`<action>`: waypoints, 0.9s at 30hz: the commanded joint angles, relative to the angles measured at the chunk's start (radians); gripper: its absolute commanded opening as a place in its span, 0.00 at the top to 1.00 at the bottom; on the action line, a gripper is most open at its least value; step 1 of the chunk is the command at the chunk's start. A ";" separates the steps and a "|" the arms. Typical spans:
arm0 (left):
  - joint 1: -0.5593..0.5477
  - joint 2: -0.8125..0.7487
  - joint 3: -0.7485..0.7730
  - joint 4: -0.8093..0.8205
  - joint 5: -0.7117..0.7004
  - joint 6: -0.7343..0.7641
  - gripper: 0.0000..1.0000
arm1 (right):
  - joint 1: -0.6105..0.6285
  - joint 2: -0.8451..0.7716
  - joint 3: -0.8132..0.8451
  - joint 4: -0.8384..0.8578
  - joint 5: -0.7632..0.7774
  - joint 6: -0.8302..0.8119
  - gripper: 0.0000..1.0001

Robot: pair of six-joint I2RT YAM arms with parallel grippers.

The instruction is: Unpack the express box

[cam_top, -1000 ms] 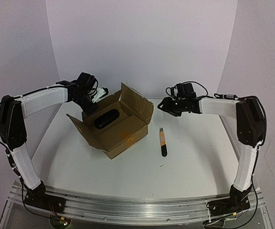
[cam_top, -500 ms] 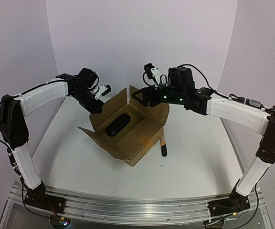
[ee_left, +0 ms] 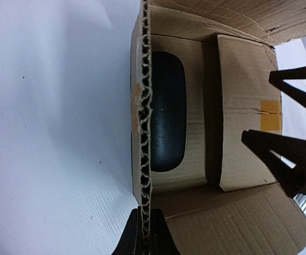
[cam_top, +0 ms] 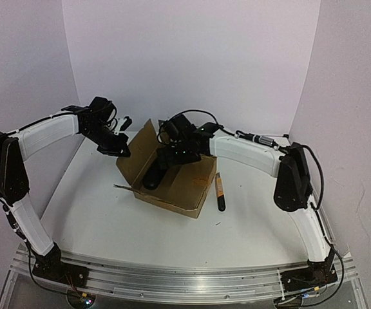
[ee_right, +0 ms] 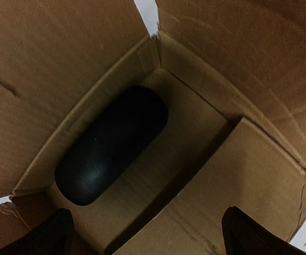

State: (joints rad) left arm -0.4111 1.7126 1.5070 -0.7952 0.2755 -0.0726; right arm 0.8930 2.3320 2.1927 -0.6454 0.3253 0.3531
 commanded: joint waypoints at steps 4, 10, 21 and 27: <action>0.041 -0.088 -0.088 0.154 0.207 -0.069 1.00 | 0.054 0.158 0.191 -0.214 0.182 -0.025 0.02; 0.078 -0.106 -0.140 0.179 0.219 -0.091 1.00 | 0.102 0.249 0.270 -0.218 0.244 -0.142 0.02; 0.103 -0.109 -0.157 0.175 0.175 -0.116 1.00 | 0.139 0.288 0.206 -0.343 0.458 -0.303 0.02; 0.112 -0.126 -0.169 0.168 0.118 -0.134 1.00 | 0.155 0.287 0.281 -0.369 0.664 -0.461 0.04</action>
State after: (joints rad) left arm -0.3191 1.6497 1.3450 -0.6733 0.4640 -0.1952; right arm 1.0332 2.6232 2.4049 -0.9512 0.8013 0.0207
